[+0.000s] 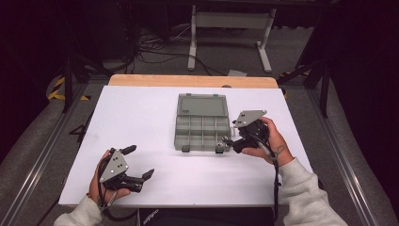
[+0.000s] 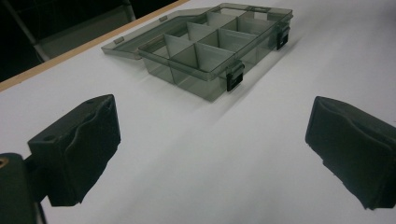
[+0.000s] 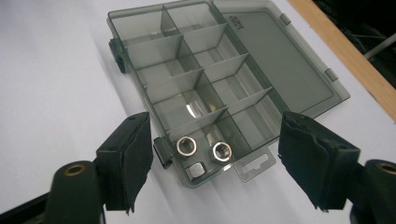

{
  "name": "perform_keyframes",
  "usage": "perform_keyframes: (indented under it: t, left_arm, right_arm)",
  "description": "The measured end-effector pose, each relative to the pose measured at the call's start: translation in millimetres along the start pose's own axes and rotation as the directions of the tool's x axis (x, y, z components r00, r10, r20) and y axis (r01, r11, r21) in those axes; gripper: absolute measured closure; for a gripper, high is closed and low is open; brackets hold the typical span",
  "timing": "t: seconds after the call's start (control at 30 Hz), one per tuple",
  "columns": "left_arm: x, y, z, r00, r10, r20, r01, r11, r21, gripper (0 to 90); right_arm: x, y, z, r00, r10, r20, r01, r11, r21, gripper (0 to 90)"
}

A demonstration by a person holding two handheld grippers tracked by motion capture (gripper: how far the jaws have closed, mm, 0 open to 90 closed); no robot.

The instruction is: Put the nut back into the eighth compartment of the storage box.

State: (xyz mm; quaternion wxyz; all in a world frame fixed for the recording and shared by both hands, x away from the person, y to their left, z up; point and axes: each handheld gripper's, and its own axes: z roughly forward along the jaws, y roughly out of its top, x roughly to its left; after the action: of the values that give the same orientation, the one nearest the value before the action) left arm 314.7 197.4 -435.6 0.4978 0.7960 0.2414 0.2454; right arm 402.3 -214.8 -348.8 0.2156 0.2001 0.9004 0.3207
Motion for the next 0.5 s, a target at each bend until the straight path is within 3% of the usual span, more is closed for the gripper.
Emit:
perform_keyframes:
  t: [0.27,0.5]
  left_arm:
    - [-0.5,0.0,0.2,1.0000,-0.003,-0.001,0.003,1.0000,0.000,3.8]
    - [-0.8,0.1,1.0,1.0000,-0.002,0.001,0.002,1.0000,0.004,3.8]
  right_arm:
    - [3.4,-13.2,-5.2,0.9986,0.040,0.034,-0.037,0.995,-0.090,18.5]
    - [11.0,-23.4,-8.0,0.9982,0.038,0.047,-0.031,0.988,-0.151,13.9]
